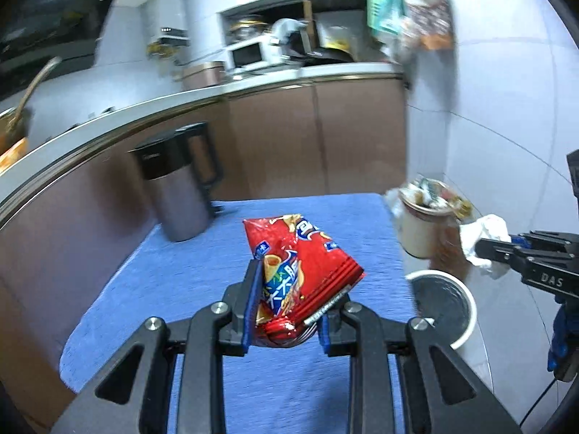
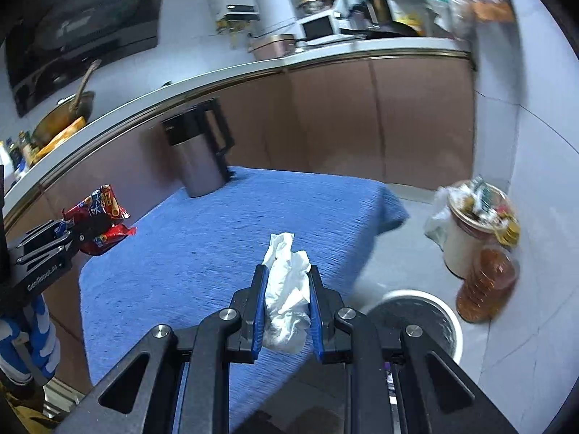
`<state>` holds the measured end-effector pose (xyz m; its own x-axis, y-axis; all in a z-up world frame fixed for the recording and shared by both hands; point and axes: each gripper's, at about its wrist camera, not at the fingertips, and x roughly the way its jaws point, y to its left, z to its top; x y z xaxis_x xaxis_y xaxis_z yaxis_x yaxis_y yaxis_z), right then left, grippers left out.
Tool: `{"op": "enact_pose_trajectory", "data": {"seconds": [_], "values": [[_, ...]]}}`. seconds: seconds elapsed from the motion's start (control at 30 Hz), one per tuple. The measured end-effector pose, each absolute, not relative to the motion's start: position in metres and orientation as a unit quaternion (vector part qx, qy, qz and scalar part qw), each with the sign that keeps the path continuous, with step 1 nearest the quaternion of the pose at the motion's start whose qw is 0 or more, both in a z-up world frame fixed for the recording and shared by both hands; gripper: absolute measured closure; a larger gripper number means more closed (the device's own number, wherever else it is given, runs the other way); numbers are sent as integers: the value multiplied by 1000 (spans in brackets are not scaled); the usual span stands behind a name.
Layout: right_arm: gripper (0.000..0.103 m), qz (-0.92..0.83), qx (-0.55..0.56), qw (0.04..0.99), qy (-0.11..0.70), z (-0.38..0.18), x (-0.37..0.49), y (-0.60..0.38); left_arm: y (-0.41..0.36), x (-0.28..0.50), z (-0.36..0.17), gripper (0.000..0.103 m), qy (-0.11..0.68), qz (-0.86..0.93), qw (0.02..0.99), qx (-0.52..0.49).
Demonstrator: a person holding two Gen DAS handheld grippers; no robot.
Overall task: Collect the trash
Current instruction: 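Carry the red bag and tissue to the steel bin and open both tools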
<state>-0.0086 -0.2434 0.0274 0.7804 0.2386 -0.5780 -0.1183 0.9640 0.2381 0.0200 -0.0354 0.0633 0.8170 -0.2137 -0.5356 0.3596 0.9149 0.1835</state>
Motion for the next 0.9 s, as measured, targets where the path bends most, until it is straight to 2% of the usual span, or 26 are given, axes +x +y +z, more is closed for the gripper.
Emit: {"op": "enact_pose_trajectory", "data": {"seconds": [0.4,0.67,0.9], "values": [[84,15,162,913,373,-51,-4,-337,-195,62,-11,77,351,-273,870,212],[84,-15,196,889,413,-107,10,-376,-255,92,-71,77,398,-292,836,241],[84,-20,212,874,436,-142,24,-389,-281,109,-100,77,422,-297,821,247]]}}
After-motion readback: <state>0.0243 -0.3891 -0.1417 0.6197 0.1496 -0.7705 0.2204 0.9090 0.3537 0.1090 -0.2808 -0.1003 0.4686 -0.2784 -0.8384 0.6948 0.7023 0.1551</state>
